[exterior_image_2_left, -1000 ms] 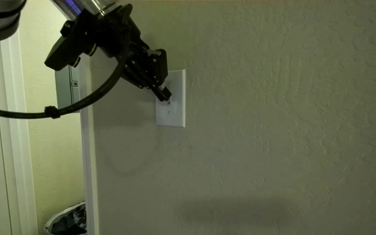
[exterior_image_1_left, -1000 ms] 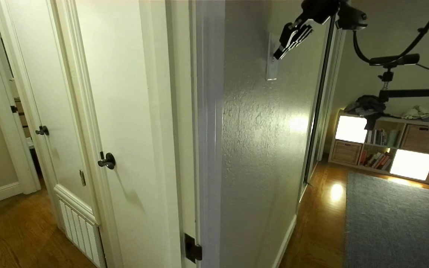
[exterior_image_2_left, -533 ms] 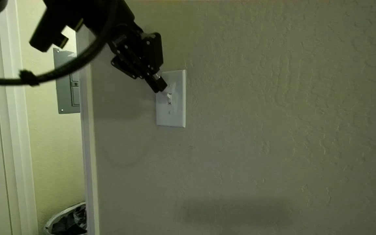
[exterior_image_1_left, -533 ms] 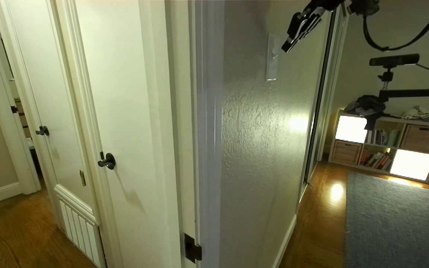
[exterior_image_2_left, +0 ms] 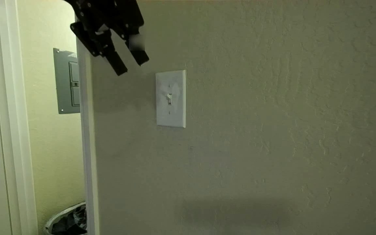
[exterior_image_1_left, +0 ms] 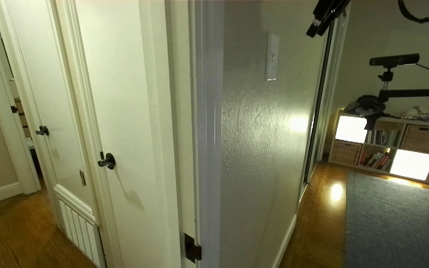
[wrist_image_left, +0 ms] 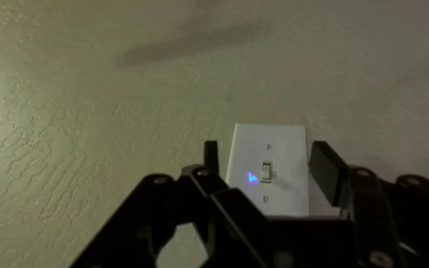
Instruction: Turn on the light
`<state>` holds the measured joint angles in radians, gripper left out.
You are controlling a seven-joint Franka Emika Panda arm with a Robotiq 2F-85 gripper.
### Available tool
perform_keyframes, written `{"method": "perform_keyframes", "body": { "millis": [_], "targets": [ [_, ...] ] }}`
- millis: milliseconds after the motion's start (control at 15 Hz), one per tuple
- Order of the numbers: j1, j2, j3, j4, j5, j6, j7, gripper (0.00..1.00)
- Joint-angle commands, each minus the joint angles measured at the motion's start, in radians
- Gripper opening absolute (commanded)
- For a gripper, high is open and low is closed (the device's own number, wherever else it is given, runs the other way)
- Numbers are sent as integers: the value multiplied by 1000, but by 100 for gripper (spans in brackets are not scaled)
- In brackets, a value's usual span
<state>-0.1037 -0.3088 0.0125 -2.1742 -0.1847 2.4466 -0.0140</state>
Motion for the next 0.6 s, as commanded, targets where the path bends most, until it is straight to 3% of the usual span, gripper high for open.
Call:
{"method": "perform_keyframes", "body": {
  "millis": [0, 333, 533],
  "targets": [
    [45, -17, -38, -37, 85, -81, -61, 96],
    [64, -6, -52, -77, 182, -182, -98, 100],
    [54, 9, -38, -67, 161, -180, -64, 100]
  ]
}}
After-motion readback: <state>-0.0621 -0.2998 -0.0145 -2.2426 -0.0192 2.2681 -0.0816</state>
